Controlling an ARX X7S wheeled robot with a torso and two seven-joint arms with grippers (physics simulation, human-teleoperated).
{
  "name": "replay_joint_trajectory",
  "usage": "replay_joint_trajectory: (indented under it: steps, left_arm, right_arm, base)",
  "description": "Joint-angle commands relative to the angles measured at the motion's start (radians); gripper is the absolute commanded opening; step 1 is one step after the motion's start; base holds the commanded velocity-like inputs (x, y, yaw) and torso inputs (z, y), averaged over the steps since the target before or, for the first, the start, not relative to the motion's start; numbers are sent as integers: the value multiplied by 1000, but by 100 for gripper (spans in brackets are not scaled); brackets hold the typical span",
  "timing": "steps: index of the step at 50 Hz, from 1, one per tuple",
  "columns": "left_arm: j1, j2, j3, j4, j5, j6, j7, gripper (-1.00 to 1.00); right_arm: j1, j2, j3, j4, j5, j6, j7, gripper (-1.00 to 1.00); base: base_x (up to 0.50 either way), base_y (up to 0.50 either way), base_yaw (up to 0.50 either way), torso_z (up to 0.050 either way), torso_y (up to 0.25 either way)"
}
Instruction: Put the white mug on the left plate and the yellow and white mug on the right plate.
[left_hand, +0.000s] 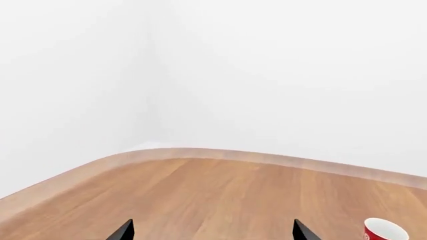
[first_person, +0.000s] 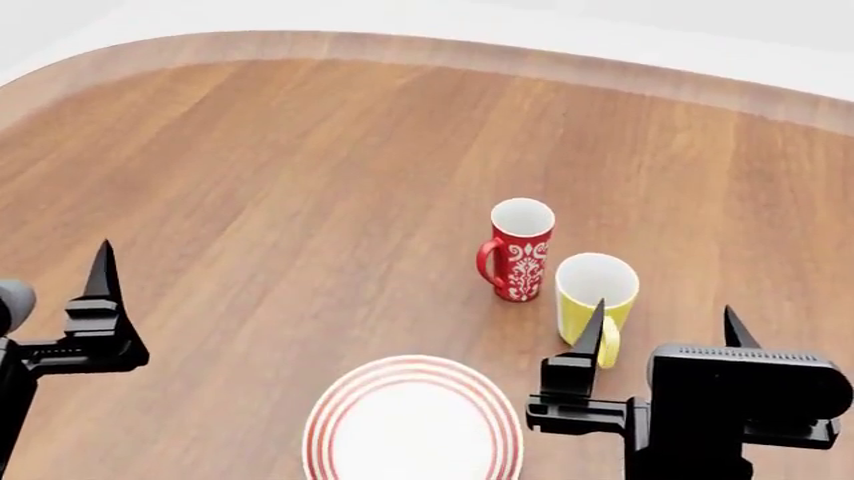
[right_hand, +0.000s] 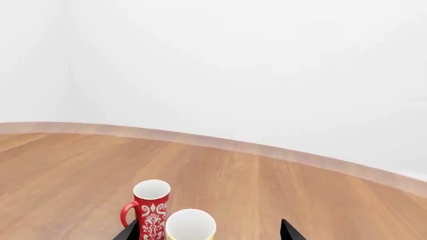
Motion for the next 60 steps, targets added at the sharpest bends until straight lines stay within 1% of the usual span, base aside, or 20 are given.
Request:
replay_joint_trajectory:
  steps: [1,5,6,8,10,13,16,22,31,34,37,38,39,40,43,44,46,49,52,60]
  left_arm:
    - [70,16,-47,5,-41,32,-5,100]
    - [183,42,-67,-62,-27,157,8,100]
    - [219,47,-59,-98,-10,206,21,100]
    - [255,46,-38,-134,16,249,35,100]
    - [279,49,-35,-137,19,276,40,100]
    - [320,34,-22,-85,68,345,36,100]
    - [345,26,-15,-32,83,363,29,100]
    - [342,22,-11,-42,79,355,27,100]
    - [355,16,-39,23,48,354,9,100]
    - [353,8,-46,77,43,336,-6,100]
    - [309,-11,-68,177,-27,212,-28,100]
    - [271,-9,-106,237,-94,147,-54,100]
    - [248,-10,-116,257,-115,119,-68,100]
    - [190,-3,-138,274,-159,57,-104,100]
    - [84,10,-200,280,-272,-44,-158,100]
    - [28,21,-251,274,-343,-83,-191,100]
    - [12,10,-266,289,-348,-77,-193,100]
    - [46,12,-298,288,-364,-39,-165,100]
    - [35,6,-323,276,-376,-44,-178,100]
    - [43,-20,-341,299,-389,-47,-177,100]
  right_arm:
    - [-62,23,-13,-31,23,-26,-38,100]
    - [-161,52,-3,-64,43,-60,-70,100]
    - [-197,70,-5,-96,32,-62,-70,100]
    - [-247,89,1,-145,48,-73,-91,100]
    - [-286,104,-1,-185,43,-79,-94,100]
    - [-327,131,-11,-240,43,-73,-111,100]
    - [-343,143,3,-264,62,-63,-118,100]
    - [-380,194,5,-336,79,-23,-147,100]
    - [-447,236,54,-394,119,-15,-168,100]
    - [-460,246,62,-404,128,-13,-173,100]
    - [-445,253,62,-417,134,17,-168,100]
    - [-432,260,60,-433,135,44,-163,100]
    - [-427,264,60,-444,138,57,-161,100]
    - [-420,272,60,-465,142,78,-159,100]
    - [-408,281,64,-490,155,109,-156,100]
    - [-405,285,71,-500,171,119,-163,100]
    - [-402,295,73,-514,179,132,-168,100]
    - [-402,309,75,-525,186,145,-174,100]
    - [-409,324,73,-534,201,156,-192,100]
    - [-494,366,43,-541,174,93,-244,100]
  base:
    - [0,0,0,0,0]
    - [0,0,0,0,0]
    - [0,0,0,0,0]
    - [0,0,0,0,0]
    - [0,0,0,0,0]
    - [0,0,0,0,0]
    - [0,0,0,0,0]
    - [0,0,0,0,0]
    - [0,0,0,0,0]
    - [0,0,0,0,0]
    - [0,0,0,0,0]
    - [0,0,0,0,0]
    - [0,0,0,0,0]
    - [0,0,0,0,0]
    - [0,0,0,0,0]
    - [0,0,0,0,0]
    - [0,0,0,0,0]
    - [0,0,0,0,0]
    - [0,0,0,0,0]
    - [0,0,0,0,0]
